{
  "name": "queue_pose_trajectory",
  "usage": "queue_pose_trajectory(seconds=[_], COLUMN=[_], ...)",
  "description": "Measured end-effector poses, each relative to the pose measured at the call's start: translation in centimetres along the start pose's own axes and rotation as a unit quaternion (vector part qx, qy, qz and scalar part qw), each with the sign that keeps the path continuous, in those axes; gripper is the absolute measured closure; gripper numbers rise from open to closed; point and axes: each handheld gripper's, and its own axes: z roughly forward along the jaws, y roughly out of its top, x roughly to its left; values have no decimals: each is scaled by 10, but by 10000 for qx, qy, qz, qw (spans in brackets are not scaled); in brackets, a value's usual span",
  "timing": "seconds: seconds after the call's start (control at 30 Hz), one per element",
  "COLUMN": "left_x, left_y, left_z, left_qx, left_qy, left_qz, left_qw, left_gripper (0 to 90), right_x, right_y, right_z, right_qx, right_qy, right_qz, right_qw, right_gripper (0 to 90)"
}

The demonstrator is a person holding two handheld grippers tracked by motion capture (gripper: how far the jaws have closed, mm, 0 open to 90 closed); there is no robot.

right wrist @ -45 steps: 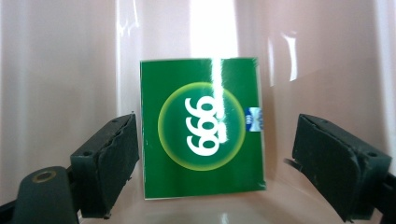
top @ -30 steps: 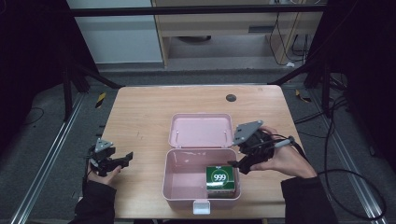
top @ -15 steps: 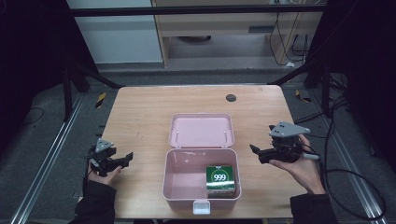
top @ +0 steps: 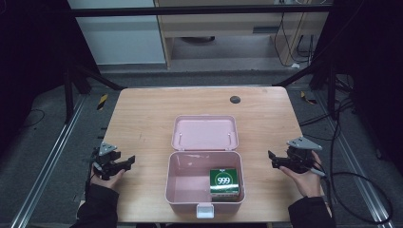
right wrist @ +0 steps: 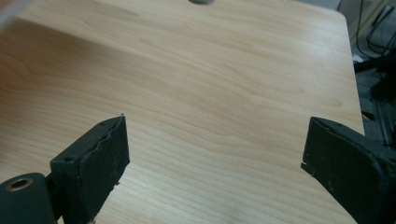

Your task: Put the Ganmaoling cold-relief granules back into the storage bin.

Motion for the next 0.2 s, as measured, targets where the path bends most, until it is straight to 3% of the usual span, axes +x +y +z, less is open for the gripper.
queue_pose_trajectory(seconds=[0.2], left_x=[7], left_y=[-1], left_z=[2], left_qx=[97], left_qy=[113], left_qz=[-24], left_qw=[9999], left_gripper=[376], right_x=[-6], right_y=[-12], right_z=[9], right_qx=[143], right_qy=[-224], right_qz=[105], right_qw=[9996], right_gripper=[62])
